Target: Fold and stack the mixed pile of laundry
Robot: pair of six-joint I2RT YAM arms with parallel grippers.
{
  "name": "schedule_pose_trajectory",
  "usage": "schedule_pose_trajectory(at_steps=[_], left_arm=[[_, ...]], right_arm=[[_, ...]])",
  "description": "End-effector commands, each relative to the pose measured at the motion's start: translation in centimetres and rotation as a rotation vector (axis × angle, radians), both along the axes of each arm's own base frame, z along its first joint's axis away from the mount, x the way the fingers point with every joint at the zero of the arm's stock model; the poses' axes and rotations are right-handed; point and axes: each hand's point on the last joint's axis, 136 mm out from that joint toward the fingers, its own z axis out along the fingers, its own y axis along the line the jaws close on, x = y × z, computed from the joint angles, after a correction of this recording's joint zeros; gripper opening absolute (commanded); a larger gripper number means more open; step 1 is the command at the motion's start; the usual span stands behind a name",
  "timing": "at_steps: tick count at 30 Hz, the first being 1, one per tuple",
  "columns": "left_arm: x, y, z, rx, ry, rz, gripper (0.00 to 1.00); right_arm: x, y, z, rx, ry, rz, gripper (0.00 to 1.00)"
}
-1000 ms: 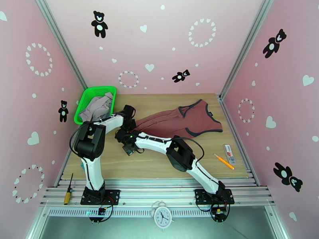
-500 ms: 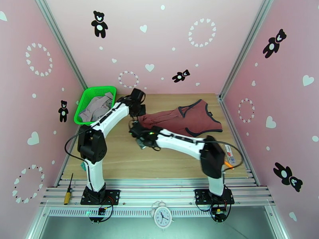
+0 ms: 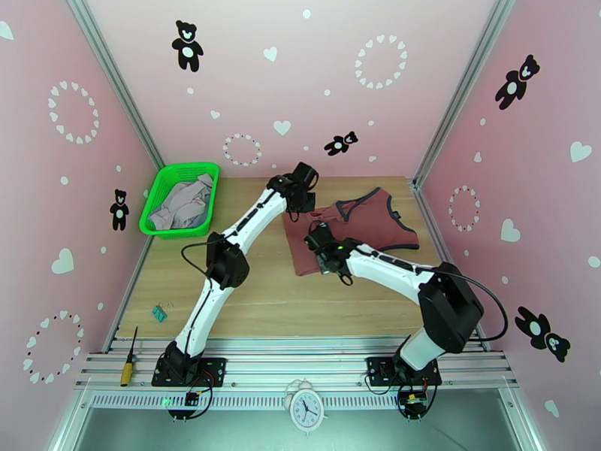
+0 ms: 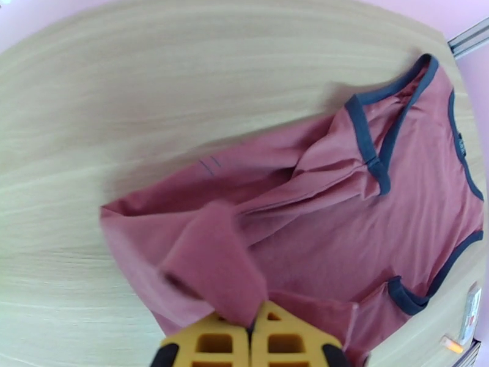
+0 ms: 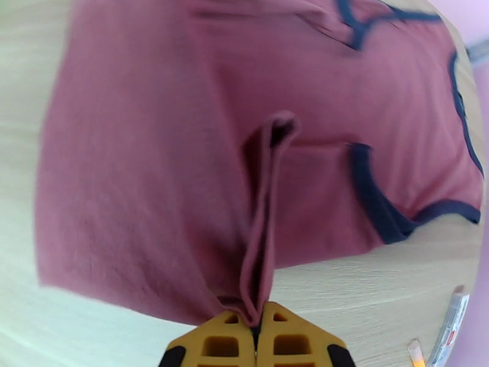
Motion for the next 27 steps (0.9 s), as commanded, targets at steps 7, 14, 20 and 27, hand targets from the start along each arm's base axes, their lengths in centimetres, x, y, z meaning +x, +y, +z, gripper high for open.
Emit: schedule_pose_trajectory(at_steps=[7,14,20,27], left_arm=[[2.9,-4.3,-3.9,-0.12,-0.05,-0.067,0.0],[3.8,-5.9,-5.3,-0.18,-0.068,-0.095,0.0],[4.4,-7.2,-3.4,-0.253,-0.118,-0.124,0.59],[4.8,-7.2,4.6,-0.302,-0.268,-0.156,0.98]], right_arm=[[0.6,-3.4,-2.6,-0.062,0.041,-0.073,0.0],[1.2,-4.5,-4.3,-0.116,0.074,-0.111,0.0],[2.0,-5.3,-4.8,-0.177,0.083,-0.144,0.12],[3.1,-7.8,-2.5,-0.118,0.061,-0.208,0.42]])
